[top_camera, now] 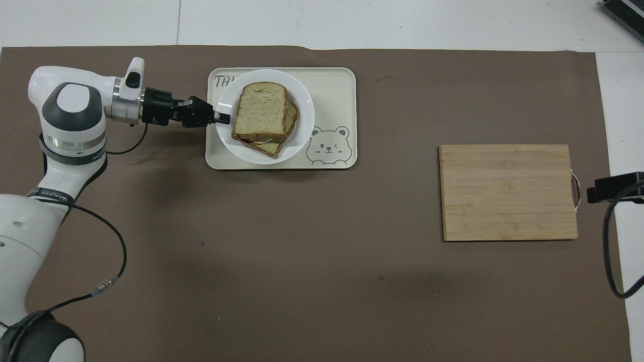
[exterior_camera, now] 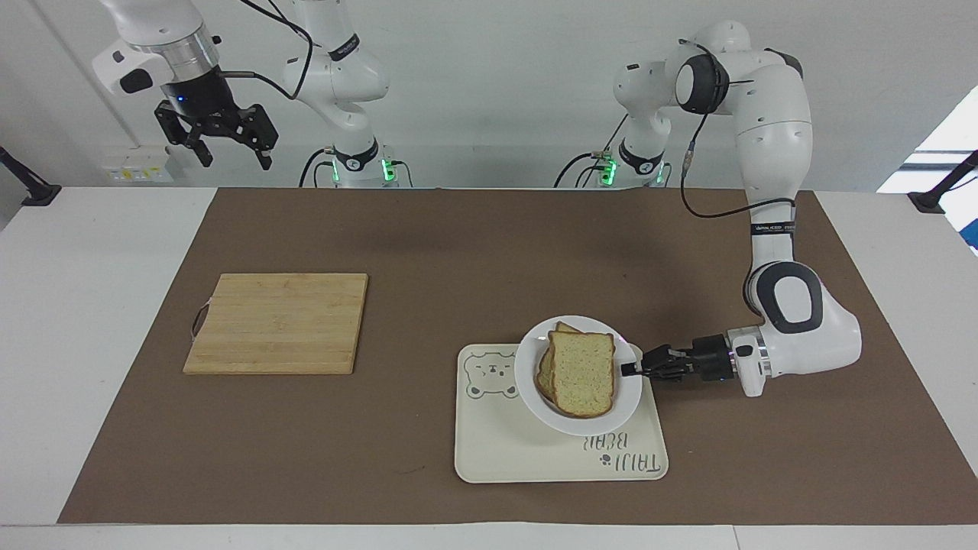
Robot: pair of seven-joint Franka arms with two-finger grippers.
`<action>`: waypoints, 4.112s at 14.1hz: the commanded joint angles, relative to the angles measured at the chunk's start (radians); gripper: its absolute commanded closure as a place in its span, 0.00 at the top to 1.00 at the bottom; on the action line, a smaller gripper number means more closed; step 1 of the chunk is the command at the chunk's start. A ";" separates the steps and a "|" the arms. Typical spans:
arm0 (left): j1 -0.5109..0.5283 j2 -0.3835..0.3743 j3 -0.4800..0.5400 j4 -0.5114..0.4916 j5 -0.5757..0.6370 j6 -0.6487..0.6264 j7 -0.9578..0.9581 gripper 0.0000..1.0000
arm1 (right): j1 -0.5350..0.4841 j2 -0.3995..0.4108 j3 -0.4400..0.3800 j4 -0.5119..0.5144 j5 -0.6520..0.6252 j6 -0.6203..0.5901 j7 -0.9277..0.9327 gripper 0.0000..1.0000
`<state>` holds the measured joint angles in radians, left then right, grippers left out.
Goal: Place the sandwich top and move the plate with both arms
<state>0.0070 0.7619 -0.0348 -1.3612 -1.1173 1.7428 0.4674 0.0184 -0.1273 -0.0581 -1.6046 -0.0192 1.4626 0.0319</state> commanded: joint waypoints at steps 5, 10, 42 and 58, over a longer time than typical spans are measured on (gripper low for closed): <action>-0.001 0.102 -0.027 0.086 0.008 0.044 -0.015 0.00 | -0.011 0.008 0.009 0.017 0.002 -0.011 0.008 1.00; -0.001 0.126 -0.046 0.102 0.008 0.109 -0.016 0.00 | -0.011 0.008 0.009 0.015 0.002 -0.011 0.008 1.00; -0.024 -0.599 -0.014 -0.021 1.060 -0.213 -0.570 1.00 | -0.011 0.008 0.009 0.017 0.002 -0.011 0.010 1.00; -0.048 -0.822 -0.004 -0.194 1.061 -0.321 -0.473 1.00 | -0.014 0.014 0.006 0.023 0.005 -0.005 0.014 1.00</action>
<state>-0.0382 -0.0590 -0.0504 -1.5848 -0.0320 1.4703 -0.0196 0.0182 -0.1273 -0.0611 -1.6039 -0.0192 1.4627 0.0346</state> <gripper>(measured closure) 0.000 0.000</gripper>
